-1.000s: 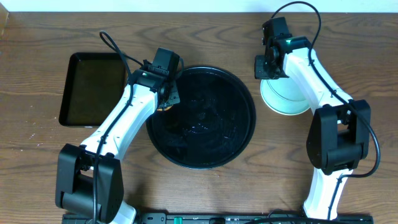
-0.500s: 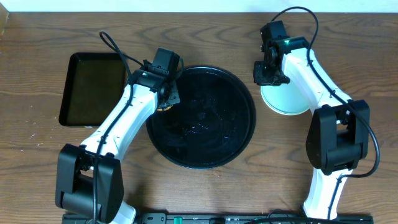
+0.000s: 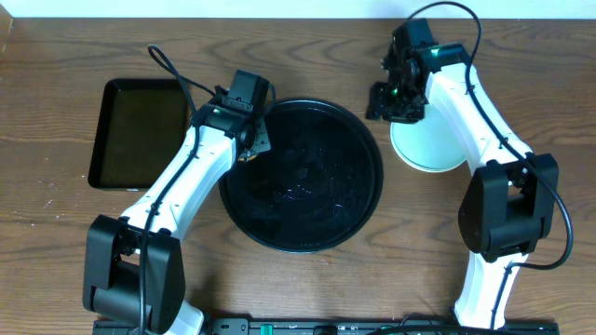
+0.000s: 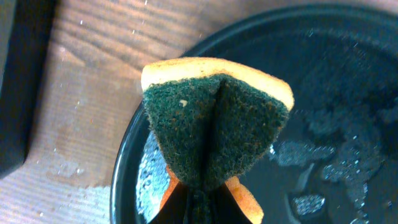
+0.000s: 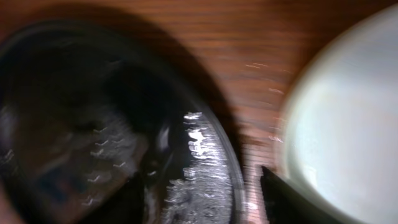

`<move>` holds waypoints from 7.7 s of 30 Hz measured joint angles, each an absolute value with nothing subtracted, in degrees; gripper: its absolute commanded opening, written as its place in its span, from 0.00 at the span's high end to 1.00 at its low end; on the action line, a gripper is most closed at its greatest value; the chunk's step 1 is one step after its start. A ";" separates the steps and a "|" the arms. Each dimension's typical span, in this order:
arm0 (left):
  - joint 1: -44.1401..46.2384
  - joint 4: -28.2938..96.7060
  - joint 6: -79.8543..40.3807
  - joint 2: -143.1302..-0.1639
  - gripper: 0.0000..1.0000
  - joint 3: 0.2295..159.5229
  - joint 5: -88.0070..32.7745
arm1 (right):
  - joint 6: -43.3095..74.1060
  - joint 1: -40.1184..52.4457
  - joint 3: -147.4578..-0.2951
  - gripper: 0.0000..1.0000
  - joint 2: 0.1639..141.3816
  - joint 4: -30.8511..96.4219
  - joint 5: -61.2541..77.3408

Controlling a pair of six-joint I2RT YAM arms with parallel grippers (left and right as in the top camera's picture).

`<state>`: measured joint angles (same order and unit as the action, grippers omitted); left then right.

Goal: Clean dirty plates on tray and stack at the side

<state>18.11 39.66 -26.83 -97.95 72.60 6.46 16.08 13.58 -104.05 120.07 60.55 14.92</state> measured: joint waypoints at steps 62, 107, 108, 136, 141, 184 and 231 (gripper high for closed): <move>-14.94 20.14 -20.56 -104.42 0.78 72.07 12.03 | 17.80 24.10 -102.35 0.01 119.94 56.05 12.60; -14.94 38.85 -30.04 -75.26 0.22 72.10 -4.43 | 12.73 33.34 -101.06 0.01 86.74 90.98 -6.28; -14.94 38.85 -30.04 -75.26 0.22 72.10 -4.43 | 12.73 33.34 -101.06 0.01 86.74 90.98 -6.28; -14.94 38.87 -30.04 -75.26 0.22 72.10 -4.60 | 4.62 33.32 -98.39 0.01 85.36 83.70 -8.69; -14.94 38.94 -30.04 -75.26 0.22 72.10 -4.60 | 1.37 31.70 -88.18 0.01 79.13 73.58 -8.36; -14.94 39.00 -30.04 -75.26 0.22 72.10 -4.60 | -3.86 1.61 -0.80 0.01 5.72 1.83 16.21; -14.94 38.98 -30.04 -75.26 0.22 72.10 -4.62 | -4.05 -0.73 -0.43 0.01 0.69 3.62 5.72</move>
